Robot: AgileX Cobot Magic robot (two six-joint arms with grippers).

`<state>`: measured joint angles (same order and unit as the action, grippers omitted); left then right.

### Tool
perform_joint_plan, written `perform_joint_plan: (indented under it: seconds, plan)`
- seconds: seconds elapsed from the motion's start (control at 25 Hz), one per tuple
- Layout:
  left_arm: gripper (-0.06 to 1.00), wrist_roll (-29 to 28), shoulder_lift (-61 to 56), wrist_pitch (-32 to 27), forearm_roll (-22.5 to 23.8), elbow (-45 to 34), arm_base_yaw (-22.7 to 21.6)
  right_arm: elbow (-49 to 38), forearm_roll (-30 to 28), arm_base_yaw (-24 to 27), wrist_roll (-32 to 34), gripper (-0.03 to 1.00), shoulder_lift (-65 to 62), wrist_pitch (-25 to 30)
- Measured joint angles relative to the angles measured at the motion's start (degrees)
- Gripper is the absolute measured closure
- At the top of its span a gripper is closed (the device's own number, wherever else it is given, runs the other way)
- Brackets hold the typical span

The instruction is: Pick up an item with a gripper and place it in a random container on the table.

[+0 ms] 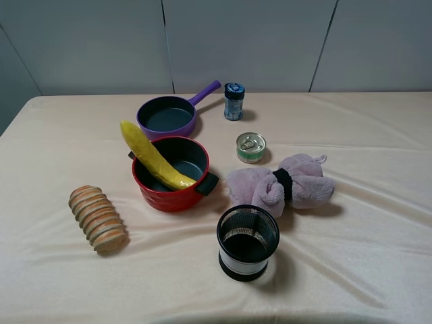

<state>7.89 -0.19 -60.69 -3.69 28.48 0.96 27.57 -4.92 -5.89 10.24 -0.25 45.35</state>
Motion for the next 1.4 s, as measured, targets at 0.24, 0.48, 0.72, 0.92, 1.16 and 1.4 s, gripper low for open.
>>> perform_joint_plan:
  seconds: [0.24, 0.48, 0.72, 0.92, 1.16, 1.4]
  plan:
    - [-0.05, 0.00, 0.00, 0.00, 0.00, 0.00, 0.00, 0.00, 0.04, 2.11, 0.00, 0.27, 0.00, 0.00]
    - [-0.05, 0.00, 0.00, 0.00, 0.00, 0.00, 0.00, -0.68, 0.22, 2.11, 0.00, 0.27, 0.00, -1.24]
    - [-0.05, 0.00, 0.00, 0.00, 0.00, 0.00, 0.00, -0.68, 0.22, 2.11, 0.00, 0.27, 0.00, -1.24]
    - [-0.05, 0.00, 0.00, 0.00, 0.00, 0.00, 0.00, -0.68, 0.22, 2.11, 0.00, 0.27, 0.00, -1.24]
    - [-0.05, 0.00, 0.00, 0.00, 0.00, 0.00, 0.00, -0.68, 0.24, 2.11, 0.00, 0.27, 0.00, -1.24]
    - [-0.05, 0.00, 0.00, 0.00, 0.00, 0.00, 0.00, -0.68, 0.24, 2.11, 0.00, 0.27, 0.00, -1.24]
